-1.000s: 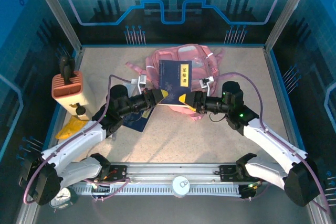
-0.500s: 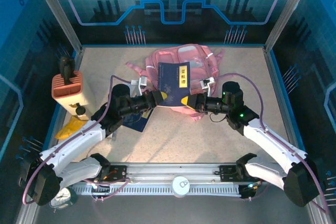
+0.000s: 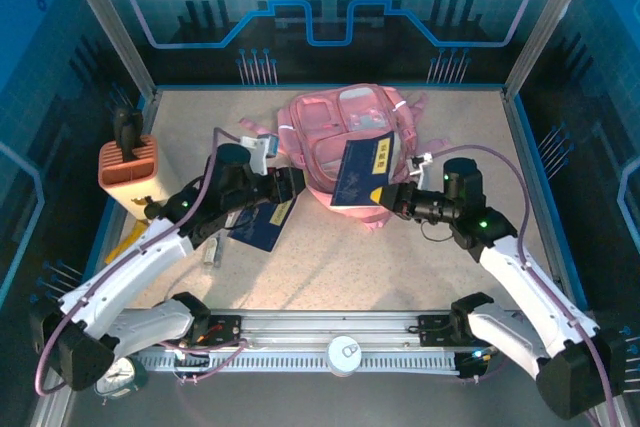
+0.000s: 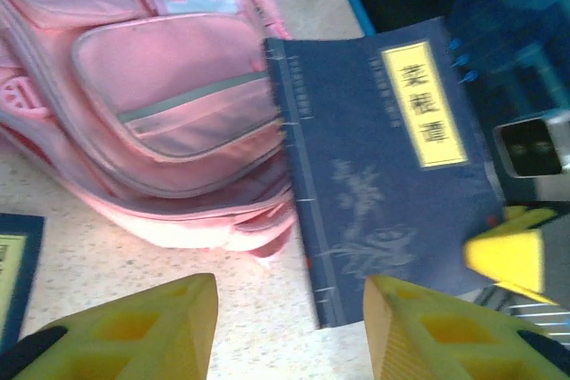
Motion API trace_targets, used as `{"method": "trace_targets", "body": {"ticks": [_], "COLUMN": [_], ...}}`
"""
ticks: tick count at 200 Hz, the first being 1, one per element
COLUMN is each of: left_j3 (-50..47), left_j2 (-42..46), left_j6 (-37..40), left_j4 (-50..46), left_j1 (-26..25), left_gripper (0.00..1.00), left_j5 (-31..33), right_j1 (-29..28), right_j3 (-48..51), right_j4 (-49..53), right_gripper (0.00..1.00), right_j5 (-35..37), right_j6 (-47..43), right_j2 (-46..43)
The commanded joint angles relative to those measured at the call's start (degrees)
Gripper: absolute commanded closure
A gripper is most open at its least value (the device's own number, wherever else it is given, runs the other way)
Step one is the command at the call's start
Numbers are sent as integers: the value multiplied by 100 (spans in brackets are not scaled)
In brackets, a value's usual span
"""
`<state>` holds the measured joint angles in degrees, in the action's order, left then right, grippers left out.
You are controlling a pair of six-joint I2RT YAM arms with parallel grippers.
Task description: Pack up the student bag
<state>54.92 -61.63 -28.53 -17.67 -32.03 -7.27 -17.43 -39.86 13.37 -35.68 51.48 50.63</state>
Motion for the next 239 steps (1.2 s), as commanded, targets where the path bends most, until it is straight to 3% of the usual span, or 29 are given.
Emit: {"method": "trace_targets", "body": {"ticks": [1,54,84,128,186,239], "left_j3": [325,1305,2067,3550,4831,5272], "left_j2": [-603,-2275,-3277,-4873,-6160,-6550], "left_j6": [1322,2527,2836,2504,2414,2424], "left_j4": [-647,-331,-352,-931,-1432,-1532], "left_j1": [-100,-707,-1022,-1291,-1403,-1405], "left_gripper": [51,49,48,49,53,63], "left_j5": [277,710,420,-290,72,493], "right_j1": [291,1063,1517,2082,2483,2534], "right_j3": [-173,-6,78,304,541,674], "right_j4": [970,2087,2631,2795,2649,2537], "right_gripper": [89,88,88,87,87,88], "right_j5": [160,229,340,335,234,132], "right_j6": [-716,-1224,-1408,-1524,-1573,-1547], "right_j2": [-401,-974,-1149,-1257,-1205,-1231]}}
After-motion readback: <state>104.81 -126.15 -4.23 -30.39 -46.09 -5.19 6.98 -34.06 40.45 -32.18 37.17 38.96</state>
